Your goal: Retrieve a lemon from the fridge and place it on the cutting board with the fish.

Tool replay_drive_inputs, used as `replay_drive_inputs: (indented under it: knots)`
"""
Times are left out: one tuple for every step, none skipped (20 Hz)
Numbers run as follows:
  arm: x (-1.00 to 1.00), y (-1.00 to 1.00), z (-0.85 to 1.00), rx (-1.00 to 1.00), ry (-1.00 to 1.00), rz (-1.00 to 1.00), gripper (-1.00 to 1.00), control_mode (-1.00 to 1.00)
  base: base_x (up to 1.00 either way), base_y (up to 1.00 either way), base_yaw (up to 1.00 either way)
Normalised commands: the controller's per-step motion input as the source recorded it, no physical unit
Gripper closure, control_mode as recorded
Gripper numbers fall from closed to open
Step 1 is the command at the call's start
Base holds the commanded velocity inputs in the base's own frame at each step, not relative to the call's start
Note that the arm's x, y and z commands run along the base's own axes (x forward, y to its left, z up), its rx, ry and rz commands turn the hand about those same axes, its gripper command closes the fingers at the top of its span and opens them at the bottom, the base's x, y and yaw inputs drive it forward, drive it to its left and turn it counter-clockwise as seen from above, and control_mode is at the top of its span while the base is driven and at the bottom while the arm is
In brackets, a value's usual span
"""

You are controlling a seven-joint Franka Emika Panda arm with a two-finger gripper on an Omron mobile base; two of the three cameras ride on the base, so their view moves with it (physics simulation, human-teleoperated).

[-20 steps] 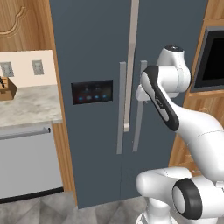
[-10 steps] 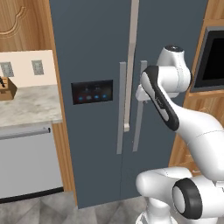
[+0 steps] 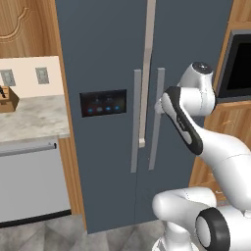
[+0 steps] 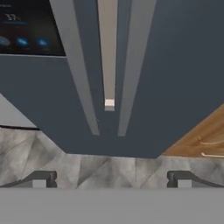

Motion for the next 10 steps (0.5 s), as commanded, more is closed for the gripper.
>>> replay_drive_inputs:
  knots:
    - [0.34, -0.11, -0.1, 0.0, -0.15, 0.0, -1.0, -1.0, 0.0, 0.0, 0.0]
    - [0.34, -0.03, -0.03, 0.0, -0.16, 0.0, -1.0, -1.0, 0.0, 0.0, 0.0]
    - [0.14, 0.0, -0.02, 0.0, -0.11, 0.0, -1.0, -1.0, 0.0, 0.0, 0.0]
    - [0.16, 0.0, 0.0, 0.0, -0.12, 0.0, -1.0, -1.0, 0.0, 0.0, 0.0]
    - [0.18, 0.0, -0.01, 0.0, -0.11, 0.0, -1.0, -1.0, 0.0, 0.0, 0.0]
    - [0.56, 0.0, -0.04, 0.0, -0.01, 0.0, -1.0, -1.0, 0.0, 0.0, 0.0]
    - [0.61, -0.04, -0.23, 0.0, -0.02, 0.0, -1.0, -1.0, 0.0, 0.0, 0.0]
    - [0.51, -0.14, -0.28, -0.01, -0.01, 0.0, -1.0, -1.0, 0.0, 0.0, 0.0]
    - [0.46, -0.14, -0.23, -0.03, -0.02, 0.0, -1.0, -1.0, 0.0, 0.0, 0.0]
    - [0.37, -0.22, -0.15, -0.05, 0.0, 0.0, -1.0, -1.0, 0.0, 0.0, 0.0]
